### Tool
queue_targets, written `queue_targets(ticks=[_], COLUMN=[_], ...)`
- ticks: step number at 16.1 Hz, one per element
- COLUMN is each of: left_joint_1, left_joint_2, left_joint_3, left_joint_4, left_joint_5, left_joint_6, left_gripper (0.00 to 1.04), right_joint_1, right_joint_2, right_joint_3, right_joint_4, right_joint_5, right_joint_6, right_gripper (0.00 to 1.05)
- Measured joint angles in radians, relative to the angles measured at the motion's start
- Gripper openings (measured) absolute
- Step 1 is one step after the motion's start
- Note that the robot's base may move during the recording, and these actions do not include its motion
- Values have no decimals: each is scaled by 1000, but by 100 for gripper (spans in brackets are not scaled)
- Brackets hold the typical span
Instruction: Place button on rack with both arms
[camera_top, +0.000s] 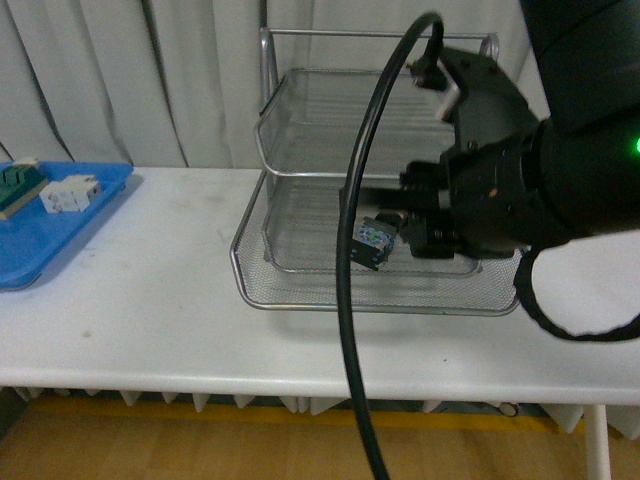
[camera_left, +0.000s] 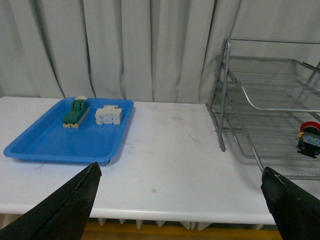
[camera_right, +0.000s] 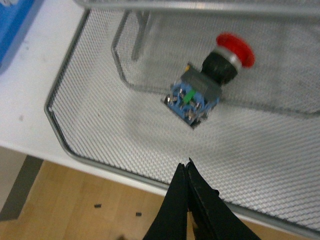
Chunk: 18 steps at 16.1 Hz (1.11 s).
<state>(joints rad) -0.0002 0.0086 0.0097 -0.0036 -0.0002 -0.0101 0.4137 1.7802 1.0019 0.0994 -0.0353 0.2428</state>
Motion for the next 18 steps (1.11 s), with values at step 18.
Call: queue_targets(ticks=[18], left_joint_1=[0], left_joint_2=[0], left_joint_3=[0], left_joint_4=[0], left_joint_5=[0], left_joint_6=[0], left_gripper=[98], right_joint_1=[2], right_joint_2=[248], right_joint_3=[105], right_joint_4=[-33], right_joint_5=[89], right_joint_6=[-17], right_gripper=[2])
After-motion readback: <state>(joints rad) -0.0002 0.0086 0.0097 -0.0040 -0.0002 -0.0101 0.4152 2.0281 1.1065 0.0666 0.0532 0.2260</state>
